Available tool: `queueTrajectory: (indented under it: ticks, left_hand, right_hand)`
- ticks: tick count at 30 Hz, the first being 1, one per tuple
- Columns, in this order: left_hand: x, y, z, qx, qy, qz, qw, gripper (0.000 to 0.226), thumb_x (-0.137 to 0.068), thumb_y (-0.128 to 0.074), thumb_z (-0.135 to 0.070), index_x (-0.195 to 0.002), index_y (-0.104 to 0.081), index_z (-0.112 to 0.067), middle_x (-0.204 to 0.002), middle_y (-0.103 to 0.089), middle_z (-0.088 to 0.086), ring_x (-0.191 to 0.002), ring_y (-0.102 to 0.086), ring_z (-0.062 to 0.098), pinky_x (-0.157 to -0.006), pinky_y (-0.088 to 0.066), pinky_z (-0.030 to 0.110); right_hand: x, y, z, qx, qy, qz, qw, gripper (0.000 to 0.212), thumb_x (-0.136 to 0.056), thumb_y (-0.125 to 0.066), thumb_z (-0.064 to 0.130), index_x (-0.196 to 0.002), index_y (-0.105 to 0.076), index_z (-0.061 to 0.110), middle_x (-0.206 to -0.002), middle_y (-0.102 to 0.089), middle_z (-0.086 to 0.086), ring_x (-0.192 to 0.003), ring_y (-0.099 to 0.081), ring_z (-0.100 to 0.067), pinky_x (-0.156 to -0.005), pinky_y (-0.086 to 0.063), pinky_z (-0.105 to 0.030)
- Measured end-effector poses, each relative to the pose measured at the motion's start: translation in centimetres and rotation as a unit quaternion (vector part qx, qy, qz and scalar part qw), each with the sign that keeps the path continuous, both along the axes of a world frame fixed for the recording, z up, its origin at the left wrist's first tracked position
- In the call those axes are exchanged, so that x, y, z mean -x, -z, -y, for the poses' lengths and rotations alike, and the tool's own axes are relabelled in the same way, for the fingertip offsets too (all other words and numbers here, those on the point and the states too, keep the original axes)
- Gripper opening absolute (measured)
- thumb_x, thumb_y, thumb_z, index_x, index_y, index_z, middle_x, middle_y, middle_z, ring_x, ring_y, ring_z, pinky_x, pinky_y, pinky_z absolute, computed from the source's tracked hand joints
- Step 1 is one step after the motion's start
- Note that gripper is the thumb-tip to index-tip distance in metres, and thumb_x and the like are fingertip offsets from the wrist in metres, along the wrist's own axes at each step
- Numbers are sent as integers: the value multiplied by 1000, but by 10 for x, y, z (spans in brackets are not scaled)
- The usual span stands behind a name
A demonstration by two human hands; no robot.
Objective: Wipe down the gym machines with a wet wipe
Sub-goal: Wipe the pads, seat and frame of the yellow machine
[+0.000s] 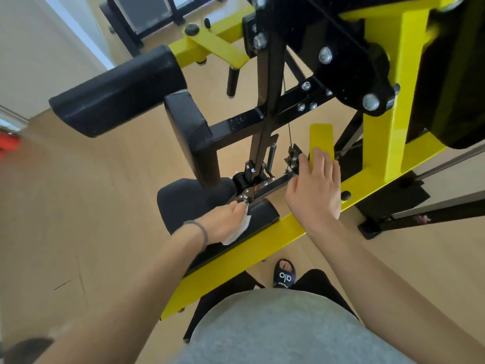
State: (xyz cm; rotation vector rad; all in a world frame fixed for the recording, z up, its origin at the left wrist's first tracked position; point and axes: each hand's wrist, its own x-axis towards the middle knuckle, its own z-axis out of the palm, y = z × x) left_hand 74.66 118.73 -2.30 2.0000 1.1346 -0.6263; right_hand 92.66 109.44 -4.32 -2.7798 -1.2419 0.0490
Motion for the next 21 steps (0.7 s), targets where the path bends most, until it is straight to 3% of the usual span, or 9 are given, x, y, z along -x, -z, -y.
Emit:
queueTrajectory:
  ticks: [3,5,8,11,13,16,19,20,21]
  left_hand:
    - [-11,-15,33,-160,71,78,981,23,-106,-32,-33,-103,-48,-17,-95,-65,6,-83,-64,25,-74,-55,44]
    - [6,-9,40,-193,105,98,971,31,-107,-26,-40,-123,-47,-25,-109,-63,-3,-92,-64,16,-76,-56,37]
    - [38,-4,49,-225,68,93,967,51,-106,-19,-47,-149,-35,-25,-139,-53,-6,-118,-58,13,-95,-52,31]
    - [18,-9,43,-235,91,91,963,45,-106,-15,-43,-136,-44,-26,-117,-62,-5,-97,-63,12,-82,-56,32]
    - [-18,-3,31,-212,141,81,964,28,-106,-28,-36,-118,-49,-21,-98,-59,-1,-82,-60,17,-72,-56,40]
    - [-81,5,15,-95,155,95,979,24,-102,-41,-29,-103,-56,-10,-99,-64,9,-90,-61,31,-75,-52,42]
    - [-130,14,-2,8,180,79,981,32,-105,-37,-15,-126,-54,2,-127,-58,21,-116,-56,36,-92,-43,40]
    - [-142,20,-11,73,87,105,988,37,-106,-36,-15,-134,-49,4,-138,-51,24,-126,-51,37,-101,-40,40]
    - [-151,17,-20,176,-95,132,971,39,-107,-36,-19,-136,-49,3,-143,-48,23,-130,-48,36,-107,-39,41]
  right_hand:
    - [-2,1,2,-27,2,-22,999,48,-101,-46,29,-145,-48,11,-157,-38,-17,-149,-29,-35,-124,-23,-51]
    - [-3,3,3,-37,1,-30,999,48,-101,-46,30,-146,-47,12,-157,-39,-16,-149,-30,-35,-123,-23,-51]
    - [-7,5,4,-48,-6,-38,998,45,-101,-47,29,-143,-49,12,-155,-41,-16,-148,-32,-35,-122,-27,-51]
    - [-6,6,2,-55,1,-43,998,43,-101,-47,27,-141,-50,12,-153,-42,-15,-146,-34,-35,-122,-28,-51]
    - [-6,5,0,-60,8,-54,997,43,-101,-46,27,-142,-49,12,-151,-43,-14,-145,-35,-34,-121,-29,-51]
    - [-11,3,-3,-104,46,-107,988,44,-102,-45,24,-144,-48,11,-149,-44,-9,-141,-37,-28,-121,-30,-46]
    - [-17,1,-6,-169,89,-161,968,43,-103,-48,20,-145,-48,12,-147,-48,-4,-138,-41,-23,-117,-36,-43]
    - [-20,0,-8,-185,101,-168,963,43,-103,-48,19,-145,-48,12,-146,-49,-5,-137,-43,-22,-115,-39,-43]
    - [-23,-1,-10,-198,112,-173,958,42,-104,-48,18,-145,-48,11,-146,-50,-6,-135,-43,-22,-113,-40,-41]
